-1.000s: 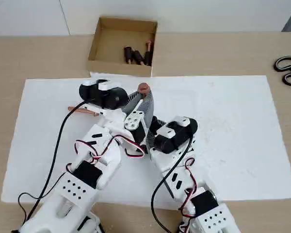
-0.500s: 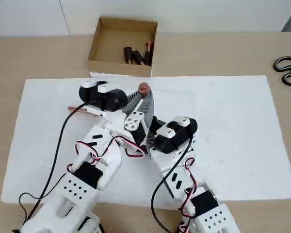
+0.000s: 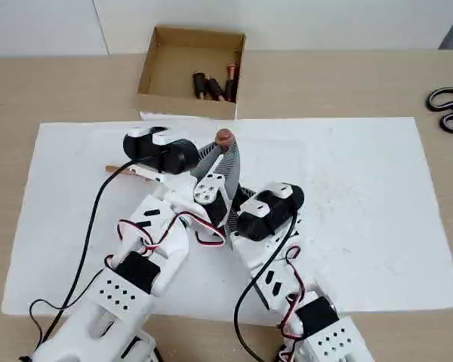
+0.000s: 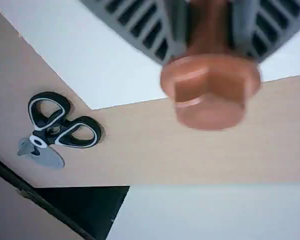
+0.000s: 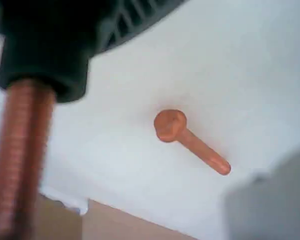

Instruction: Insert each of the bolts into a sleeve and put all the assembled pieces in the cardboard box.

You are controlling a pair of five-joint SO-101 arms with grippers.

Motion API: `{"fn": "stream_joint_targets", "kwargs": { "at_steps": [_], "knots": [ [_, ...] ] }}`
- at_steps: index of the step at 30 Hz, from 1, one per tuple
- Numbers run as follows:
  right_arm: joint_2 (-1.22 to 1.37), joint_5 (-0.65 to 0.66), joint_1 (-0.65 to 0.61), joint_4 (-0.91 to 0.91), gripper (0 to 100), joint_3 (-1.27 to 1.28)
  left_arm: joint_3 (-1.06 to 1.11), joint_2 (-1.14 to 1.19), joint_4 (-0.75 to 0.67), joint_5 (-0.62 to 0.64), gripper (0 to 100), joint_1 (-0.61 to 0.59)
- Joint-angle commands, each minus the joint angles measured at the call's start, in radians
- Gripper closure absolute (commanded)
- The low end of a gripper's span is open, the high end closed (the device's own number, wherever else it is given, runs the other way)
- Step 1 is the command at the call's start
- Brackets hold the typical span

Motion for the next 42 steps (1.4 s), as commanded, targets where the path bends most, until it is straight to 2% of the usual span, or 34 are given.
{"fn": "stream_joint_targets", "kwargs": {
  "at_steps": [1, 14, 18, 24, 31, 37, 42],
  "knots": [
    [-0.022, -0.005, -0.005, -0.002, 99.5, 0.008, -0.005, -0.015, -0.025, 0.005, 99, 0.006],
    [-0.022, -0.003, -0.002, -0.002, 99.5, 0.009, 0.044, -0.021, -0.021, 0.003, 99, 0.020],
    [-0.022, -0.005, 0.035, -0.008, 99.5, 0.009, 0.047, -0.021, -0.014, 0.003, 99, 0.020],
    [-0.022, -0.006, 0.038, -0.010, 99.5, 0.009, 0.044, -0.023, 0.094, 0.003, 99, 0.002],
    [-0.022, -0.006, 0.038, -0.010, 99.5, 0.009, 0.047, -0.021, 0.106, 0.003, 99, 0.003],
    [-0.022, -0.006, 0.038, -0.010, 99.5, 0.009, 0.047, -0.020, 0.219, 0.003, 99, -0.003],
    [-0.022, -0.006, 0.038, -0.010, 99.5, 0.009, 0.047, -0.021, 0.233, 0.003, 99, -0.003]
  ]
}}
